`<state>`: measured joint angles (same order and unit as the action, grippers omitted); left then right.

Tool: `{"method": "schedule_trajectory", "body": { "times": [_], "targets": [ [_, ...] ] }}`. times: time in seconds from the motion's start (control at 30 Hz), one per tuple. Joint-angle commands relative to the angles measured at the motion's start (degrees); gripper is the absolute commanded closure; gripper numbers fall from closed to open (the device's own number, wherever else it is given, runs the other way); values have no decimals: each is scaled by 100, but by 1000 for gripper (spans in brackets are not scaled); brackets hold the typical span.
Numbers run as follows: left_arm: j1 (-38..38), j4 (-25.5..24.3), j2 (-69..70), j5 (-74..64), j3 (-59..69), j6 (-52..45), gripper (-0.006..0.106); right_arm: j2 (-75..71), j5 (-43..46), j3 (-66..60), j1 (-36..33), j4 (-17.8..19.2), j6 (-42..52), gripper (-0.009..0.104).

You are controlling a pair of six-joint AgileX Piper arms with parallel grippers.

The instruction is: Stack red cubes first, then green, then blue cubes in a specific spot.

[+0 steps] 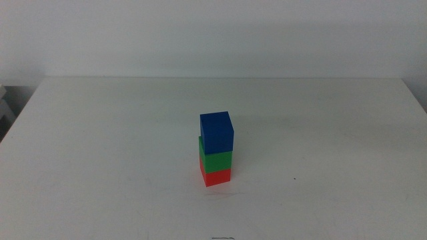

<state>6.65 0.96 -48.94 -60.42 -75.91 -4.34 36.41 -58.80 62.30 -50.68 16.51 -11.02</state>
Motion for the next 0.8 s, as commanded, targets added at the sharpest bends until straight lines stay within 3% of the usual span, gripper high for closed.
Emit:
{"method": "schedule_trajectory", "body": {
  "times": [0.0,0.37,0.6,0.77],
  "targets": [
    [10,24,82,387,-113,13,11,56,395,124,14,190,52,6],
    [10,24,748,468,136,13,11,56,395,115,14,185,52,6],
    [10,24,1835,1258,1802,13,11,69,507,47,14,322,52,6],
    [10,18,2671,1901,3096,13,11,46,1445,-385,26,432,52,6]
  ]
}}
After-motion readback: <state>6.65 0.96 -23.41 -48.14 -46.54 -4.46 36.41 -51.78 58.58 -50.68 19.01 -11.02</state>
